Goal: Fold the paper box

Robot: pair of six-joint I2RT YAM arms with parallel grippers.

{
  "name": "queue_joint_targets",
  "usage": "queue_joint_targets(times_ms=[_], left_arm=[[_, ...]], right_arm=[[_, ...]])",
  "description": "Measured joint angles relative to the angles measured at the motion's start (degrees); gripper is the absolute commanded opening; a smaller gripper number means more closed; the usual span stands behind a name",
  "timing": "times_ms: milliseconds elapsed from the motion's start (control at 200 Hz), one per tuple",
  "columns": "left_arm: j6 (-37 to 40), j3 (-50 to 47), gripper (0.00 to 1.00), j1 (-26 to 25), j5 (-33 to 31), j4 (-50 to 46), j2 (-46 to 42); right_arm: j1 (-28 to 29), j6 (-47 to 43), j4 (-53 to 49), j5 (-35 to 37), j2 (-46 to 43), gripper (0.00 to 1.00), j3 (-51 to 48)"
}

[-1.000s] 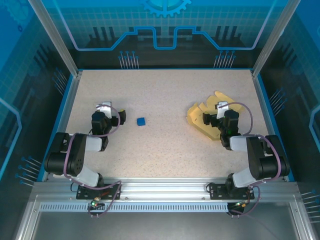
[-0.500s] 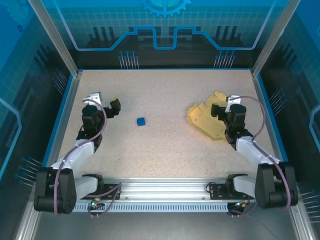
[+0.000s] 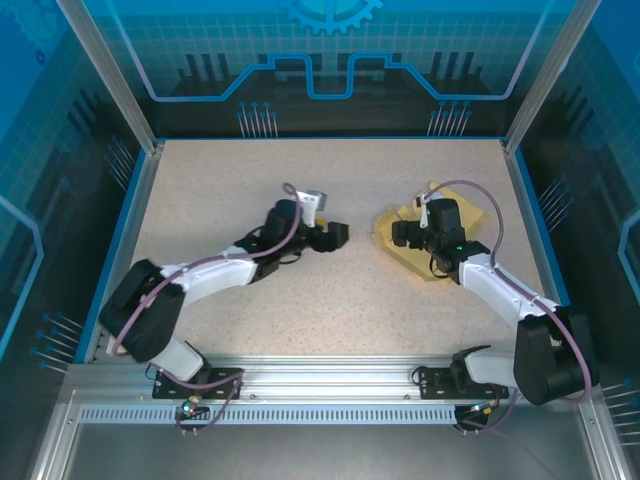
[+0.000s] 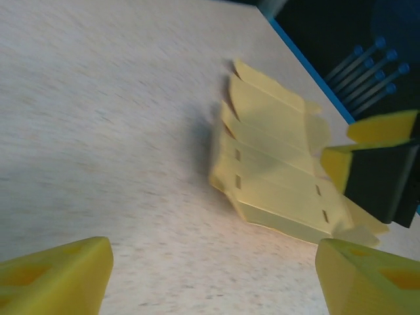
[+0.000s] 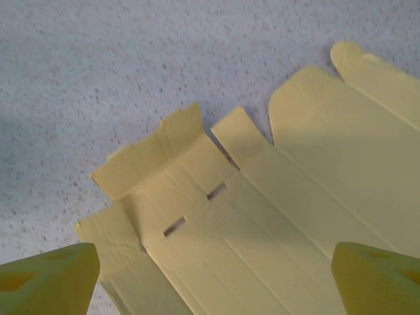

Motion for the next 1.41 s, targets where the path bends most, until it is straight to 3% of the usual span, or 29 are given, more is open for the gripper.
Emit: queue_joint_targets(times_ms=[135, 255, 425, 570, 745, 1121, 1406], left_arm=[[-1.6, 7.2, 0.73, -5.0, 1.0, -2.1, 9.6], [-3.0, 13.3, 0.63, -7.6, 1.0, -4.3, 16.6], [-4.5, 18.3, 0.5, -8.0, 1.0, -5.5, 23.2], [-5.4, 21.5, 0.45, -7.9, 0.9, -5.9, 27.1], [-5.8, 24.1, 0.4, -7.9, 0.9, -6.3, 29.7], [-5.6, 25.6, 0.0, -5.3, 1.0, -5.4, 32.0], [-0.7, 21.1, 0.0, -0.9, 4.7, -3.3, 26.8]], right_arm=[[-0.2, 0.0, -2.9, 1.3, -1.2, 0.93, 0.0], [-1.2, 0.0, -4.7, 2.2, -3.8, 0.93, 0.0], [-2.0, 0.0, -6.2, 3.7, -7.4, 0.93, -0.4], [-2.0, 0.0, -6.8, 3.9, -9.1, 0.93, -0.9], [-2.0, 0.2, -7.3, 3.8, -9.3, 0.93, -1.2], [-1.8, 1.1, -7.3, 3.8, -9.6, 0.93, -1.3], [1.3, -0.5, -8.4, 3.0, -9.3, 0.93, 3.4]])
